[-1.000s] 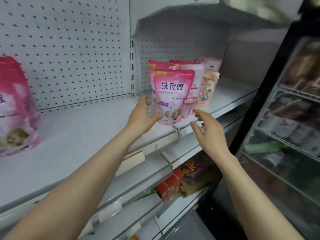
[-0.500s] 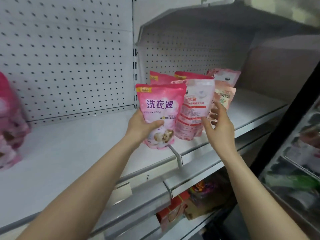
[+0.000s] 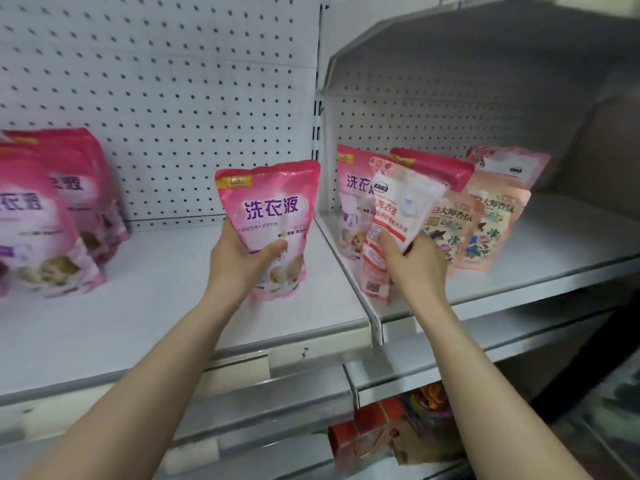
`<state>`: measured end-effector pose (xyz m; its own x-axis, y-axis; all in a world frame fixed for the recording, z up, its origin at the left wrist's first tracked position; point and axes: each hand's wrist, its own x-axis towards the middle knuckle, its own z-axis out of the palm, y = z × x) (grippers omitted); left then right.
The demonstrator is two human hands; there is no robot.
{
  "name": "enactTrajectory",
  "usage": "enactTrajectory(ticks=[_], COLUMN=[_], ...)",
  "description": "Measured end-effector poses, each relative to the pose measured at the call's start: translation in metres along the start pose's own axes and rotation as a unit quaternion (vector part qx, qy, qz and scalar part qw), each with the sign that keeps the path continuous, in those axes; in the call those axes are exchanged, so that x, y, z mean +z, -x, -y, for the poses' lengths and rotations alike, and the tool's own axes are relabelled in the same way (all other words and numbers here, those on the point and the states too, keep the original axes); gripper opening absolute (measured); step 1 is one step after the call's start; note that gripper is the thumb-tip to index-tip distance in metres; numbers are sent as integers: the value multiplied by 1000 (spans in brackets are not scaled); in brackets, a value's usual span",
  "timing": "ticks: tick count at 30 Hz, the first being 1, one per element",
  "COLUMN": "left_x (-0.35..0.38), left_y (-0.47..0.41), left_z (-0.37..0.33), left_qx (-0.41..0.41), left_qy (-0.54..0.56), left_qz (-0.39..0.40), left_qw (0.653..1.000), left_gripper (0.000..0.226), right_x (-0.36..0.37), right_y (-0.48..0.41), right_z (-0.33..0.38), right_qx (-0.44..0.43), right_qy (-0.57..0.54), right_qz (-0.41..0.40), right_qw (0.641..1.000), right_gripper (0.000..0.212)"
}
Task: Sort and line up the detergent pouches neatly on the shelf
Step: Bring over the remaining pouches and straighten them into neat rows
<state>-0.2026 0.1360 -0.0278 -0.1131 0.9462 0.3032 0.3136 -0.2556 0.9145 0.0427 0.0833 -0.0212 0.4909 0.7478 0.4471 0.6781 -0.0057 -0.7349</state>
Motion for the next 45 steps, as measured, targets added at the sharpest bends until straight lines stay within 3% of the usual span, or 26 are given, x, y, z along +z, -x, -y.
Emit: enactTrajectory(ticks=[5,9,13,16,23,29,36,39,42,45], left_x=[-2,-10,-10,-7,-4,-6,-15,-21,-29,-35], left_y=[9,16,20,21,21,24,28,33,36,38], left_z=[1,5,5,5,5,2,-8,-3,6,12], left_qx=[-5,-12,-8,-7,1,21,45,33,15,7], left_qy=[46,67,74,77,60,66,59,44,30,31], left_qz=[37,79,71,63,22,-24,-73,-96,-113,-112], left_qw=[998,995,995,995,998,997,995,994,993,993], left_gripper=[72,69,64,64,47,39,39,38,39,38], right_x=[6,-19,-31,-29,-16,-30,2,22,29,17], right_y=[12,2,-17,-21,-18,-36,-26,-9,-2,-12], right_z=[29,23,13,12,8,13,44,59,64,54], right_qx=[14,50,-39,-20,7,127,95,86,107,73], right_qy=[-61,-195,-165,-205,-102,-338,-314,-300,-380,-405], right_qz=[135,273,234,213,127,151,126,148,219,312], right_qw=[989,941,957,955,987,920,936,939,892,856], right_gripper=[44,42,40,43,38,21,23,40,51,75])
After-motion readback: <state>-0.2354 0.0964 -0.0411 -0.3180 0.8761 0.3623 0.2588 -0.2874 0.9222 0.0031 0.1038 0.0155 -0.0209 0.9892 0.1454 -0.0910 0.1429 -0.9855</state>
